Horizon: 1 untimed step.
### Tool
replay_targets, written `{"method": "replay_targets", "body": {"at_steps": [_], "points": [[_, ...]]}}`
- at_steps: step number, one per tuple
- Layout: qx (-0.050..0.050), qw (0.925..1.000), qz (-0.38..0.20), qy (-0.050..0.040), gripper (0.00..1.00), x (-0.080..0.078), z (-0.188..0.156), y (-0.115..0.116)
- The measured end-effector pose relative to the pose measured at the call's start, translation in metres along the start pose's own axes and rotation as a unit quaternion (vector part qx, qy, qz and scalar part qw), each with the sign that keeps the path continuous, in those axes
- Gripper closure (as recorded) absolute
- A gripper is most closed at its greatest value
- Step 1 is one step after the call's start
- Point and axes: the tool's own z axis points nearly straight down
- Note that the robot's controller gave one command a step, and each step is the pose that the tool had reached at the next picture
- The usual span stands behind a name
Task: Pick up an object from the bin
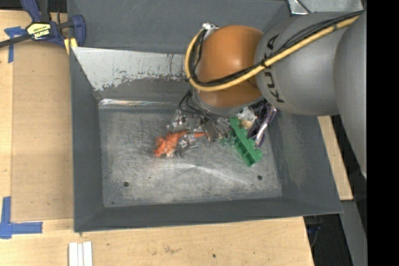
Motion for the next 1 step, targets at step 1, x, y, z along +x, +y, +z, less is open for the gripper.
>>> {"method": "replay_targets", "body": {"at_steps": [1], "points": [[0.0,1.0,0.0,-0.0025,1.0,-0.0013,-0.0127,-0.0002]]}}
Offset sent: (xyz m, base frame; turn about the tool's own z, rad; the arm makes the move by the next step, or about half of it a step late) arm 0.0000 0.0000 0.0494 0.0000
